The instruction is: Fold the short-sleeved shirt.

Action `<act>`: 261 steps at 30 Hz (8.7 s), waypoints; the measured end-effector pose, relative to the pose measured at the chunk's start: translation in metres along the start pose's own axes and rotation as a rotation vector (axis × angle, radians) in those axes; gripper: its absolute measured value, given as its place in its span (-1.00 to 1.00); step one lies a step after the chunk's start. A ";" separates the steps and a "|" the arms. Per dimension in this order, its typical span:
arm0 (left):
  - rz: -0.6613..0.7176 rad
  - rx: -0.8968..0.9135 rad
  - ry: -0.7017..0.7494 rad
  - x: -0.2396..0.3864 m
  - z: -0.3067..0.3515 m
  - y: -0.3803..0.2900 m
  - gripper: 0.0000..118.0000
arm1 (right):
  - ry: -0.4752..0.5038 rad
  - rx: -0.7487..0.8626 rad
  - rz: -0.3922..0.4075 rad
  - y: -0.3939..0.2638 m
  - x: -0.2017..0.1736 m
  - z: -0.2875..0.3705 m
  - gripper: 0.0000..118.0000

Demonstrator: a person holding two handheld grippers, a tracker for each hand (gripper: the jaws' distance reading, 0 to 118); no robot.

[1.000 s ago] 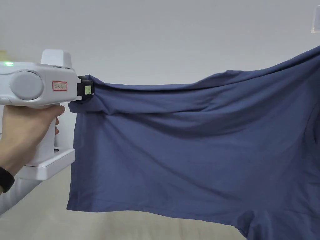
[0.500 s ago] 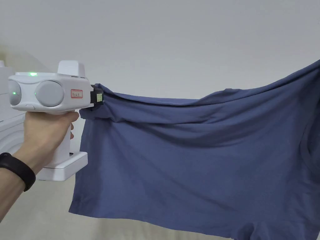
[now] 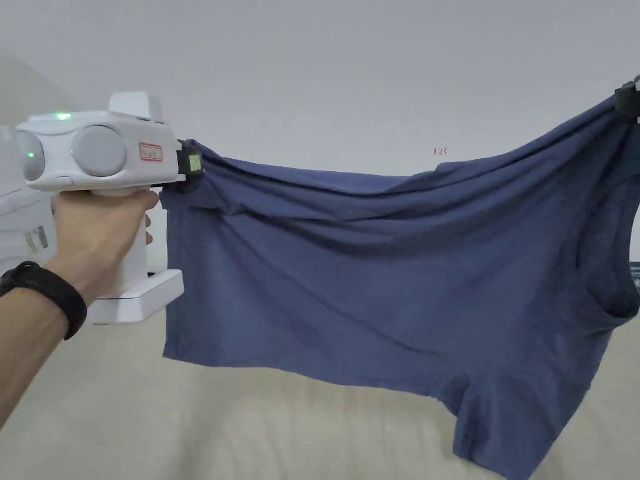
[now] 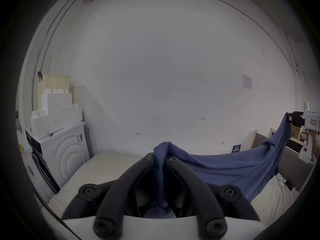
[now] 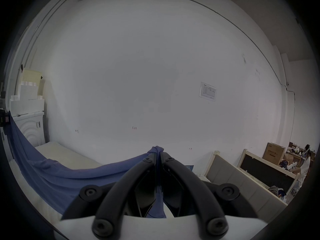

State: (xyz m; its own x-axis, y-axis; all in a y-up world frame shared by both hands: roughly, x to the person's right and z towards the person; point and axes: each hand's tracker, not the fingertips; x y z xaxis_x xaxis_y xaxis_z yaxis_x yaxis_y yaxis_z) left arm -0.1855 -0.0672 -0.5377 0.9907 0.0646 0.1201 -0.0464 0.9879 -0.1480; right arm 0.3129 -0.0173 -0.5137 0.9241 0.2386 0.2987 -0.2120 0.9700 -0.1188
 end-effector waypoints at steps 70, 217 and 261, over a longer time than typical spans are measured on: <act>0.183 -0.597 0.022 -0.035 0.281 -0.403 0.53 | 0.015 -0.622 -0.120 -0.485 0.074 0.350 0.07; 0.030 -0.570 0.110 -0.037 0.105 -0.399 0.70 | 0.184 -0.509 -0.155 -0.429 -0.016 0.114 0.22; 0.011 -0.258 -0.072 0.058 0.347 -0.350 -1.00 | 0.346 -0.275 -0.265 -0.353 -0.042 0.396 -0.97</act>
State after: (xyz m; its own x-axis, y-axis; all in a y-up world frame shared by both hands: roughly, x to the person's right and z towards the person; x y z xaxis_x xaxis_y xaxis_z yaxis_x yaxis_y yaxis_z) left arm -0.1560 -0.3606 -0.1379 0.9782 0.0940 0.1850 -0.0138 0.9190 -0.3941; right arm 0.2227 -0.3516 -0.1098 0.9957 -0.0885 0.0272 0.0925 0.9357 -0.3404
